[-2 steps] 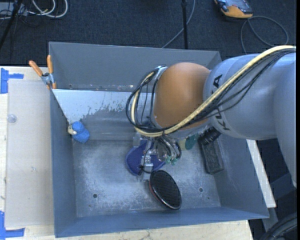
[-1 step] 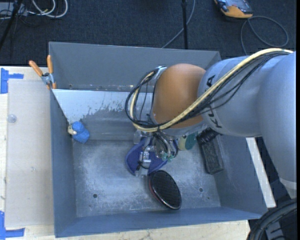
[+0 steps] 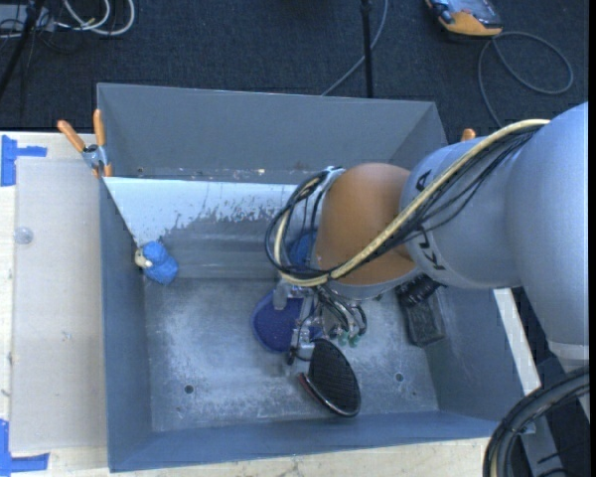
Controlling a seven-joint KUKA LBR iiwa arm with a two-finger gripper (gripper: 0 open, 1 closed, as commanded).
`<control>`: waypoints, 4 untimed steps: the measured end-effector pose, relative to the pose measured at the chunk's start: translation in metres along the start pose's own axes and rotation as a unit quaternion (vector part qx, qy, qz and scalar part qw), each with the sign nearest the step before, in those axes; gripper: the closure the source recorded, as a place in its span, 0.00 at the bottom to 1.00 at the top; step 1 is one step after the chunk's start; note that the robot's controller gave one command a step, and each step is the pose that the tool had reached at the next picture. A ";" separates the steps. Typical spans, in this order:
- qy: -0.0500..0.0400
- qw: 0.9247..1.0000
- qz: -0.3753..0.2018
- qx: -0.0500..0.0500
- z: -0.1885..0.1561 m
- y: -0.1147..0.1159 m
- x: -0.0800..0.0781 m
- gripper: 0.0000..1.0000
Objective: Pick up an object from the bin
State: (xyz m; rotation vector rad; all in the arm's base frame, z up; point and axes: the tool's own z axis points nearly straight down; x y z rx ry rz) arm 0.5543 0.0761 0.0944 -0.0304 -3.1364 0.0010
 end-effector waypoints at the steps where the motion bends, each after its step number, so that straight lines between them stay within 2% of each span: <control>1: -0.007 0.999 0.039 -0.003 0.022 -0.007 -0.014 1.00; 2: -0.007 0.999 0.040 -0.003 0.022 -0.007 -0.014 1.00; 4: -0.006 1.000 0.024 -0.003 -0.040 -0.005 -0.006 1.00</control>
Offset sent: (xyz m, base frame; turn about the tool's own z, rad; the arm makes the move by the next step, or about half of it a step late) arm 0.0000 0.0000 0.0000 0.0000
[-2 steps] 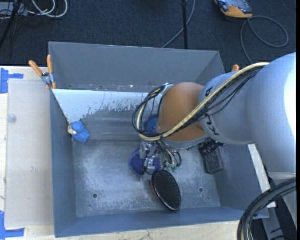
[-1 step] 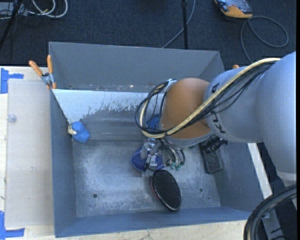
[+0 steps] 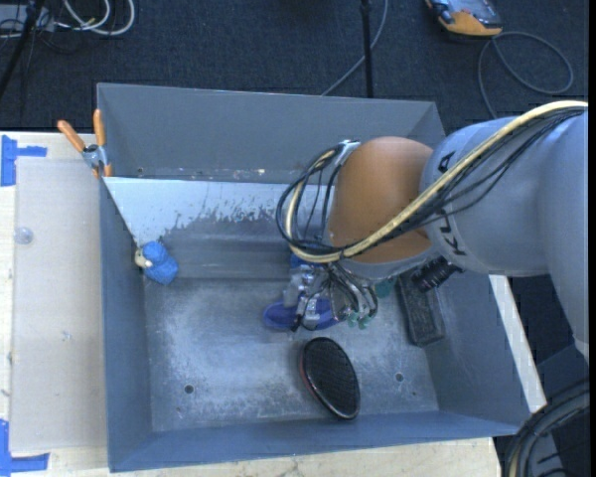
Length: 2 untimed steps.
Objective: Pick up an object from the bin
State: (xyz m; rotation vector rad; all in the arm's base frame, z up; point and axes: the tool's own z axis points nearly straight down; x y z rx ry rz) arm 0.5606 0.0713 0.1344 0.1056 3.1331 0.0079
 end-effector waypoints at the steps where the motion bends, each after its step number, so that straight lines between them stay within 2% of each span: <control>1: -0.002 1.000 -0.005 0.000 -0.025 0.000 -0.003 1.00; 2: -0.005 1.000 0.019 -0.002 0.016 -0.024 -0.005 1.00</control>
Offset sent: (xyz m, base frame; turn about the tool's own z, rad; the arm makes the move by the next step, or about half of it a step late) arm -0.0009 -0.0522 -0.0634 0.0967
